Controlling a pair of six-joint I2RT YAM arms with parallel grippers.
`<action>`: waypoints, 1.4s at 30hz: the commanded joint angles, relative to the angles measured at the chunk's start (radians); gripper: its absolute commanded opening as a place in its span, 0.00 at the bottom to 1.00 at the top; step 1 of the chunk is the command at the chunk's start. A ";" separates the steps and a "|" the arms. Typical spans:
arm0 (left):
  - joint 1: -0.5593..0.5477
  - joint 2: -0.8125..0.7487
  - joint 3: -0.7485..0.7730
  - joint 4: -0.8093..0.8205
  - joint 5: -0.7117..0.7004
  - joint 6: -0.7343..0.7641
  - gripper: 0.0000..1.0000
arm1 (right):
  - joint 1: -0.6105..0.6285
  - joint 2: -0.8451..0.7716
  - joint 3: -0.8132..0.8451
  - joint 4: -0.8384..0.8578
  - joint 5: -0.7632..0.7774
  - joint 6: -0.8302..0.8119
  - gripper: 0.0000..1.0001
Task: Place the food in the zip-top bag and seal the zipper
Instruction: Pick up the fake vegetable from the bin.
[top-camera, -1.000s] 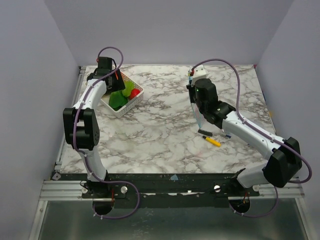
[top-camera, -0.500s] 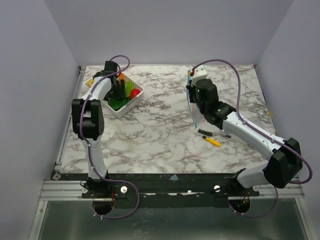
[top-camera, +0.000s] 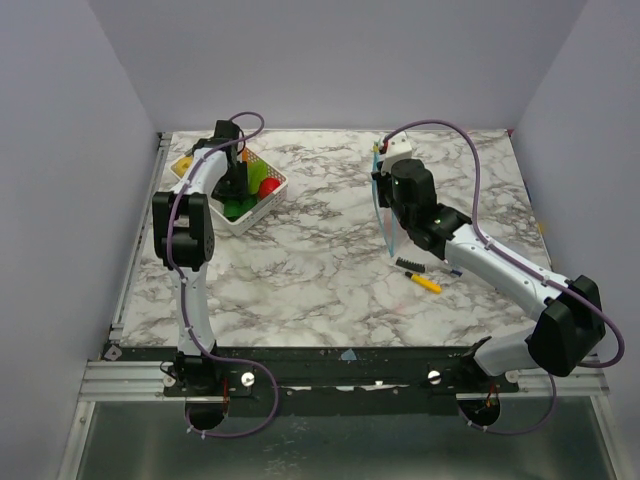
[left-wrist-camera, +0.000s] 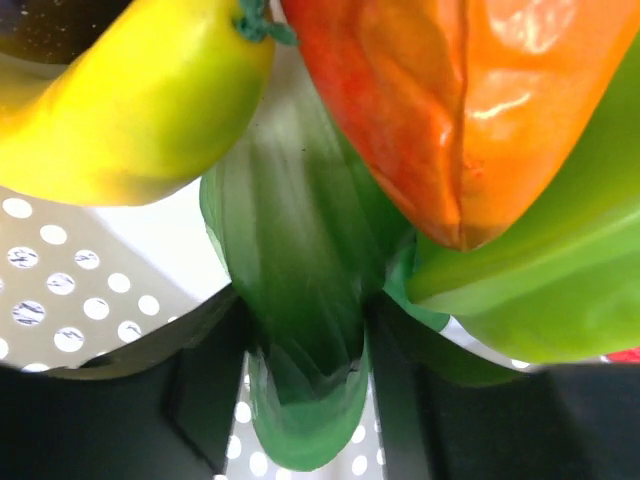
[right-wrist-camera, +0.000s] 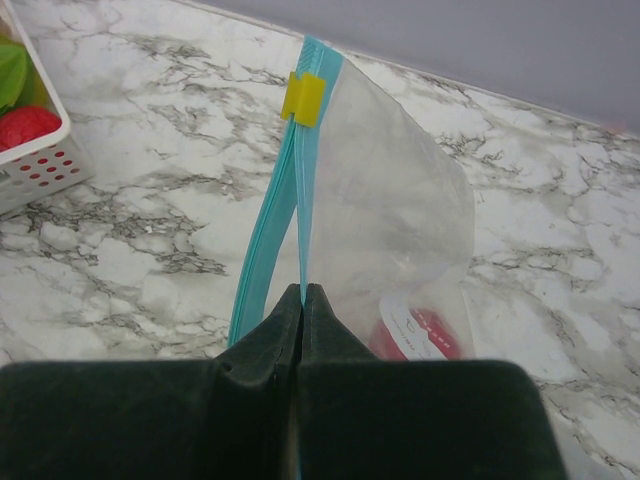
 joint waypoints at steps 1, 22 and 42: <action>0.005 -0.019 -0.004 -0.038 0.023 0.015 0.39 | 0.002 -0.009 -0.017 0.024 -0.016 0.012 0.01; 0.035 -0.177 -0.108 -0.019 0.061 -0.033 0.06 | 0.001 0.001 -0.019 0.028 -0.024 0.012 0.01; 0.048 -0.267 -0.174 0.005 0.069 -0.062 0.00 | 0.001 0.012 -0.016 0.028 -0.041 0.012 0.01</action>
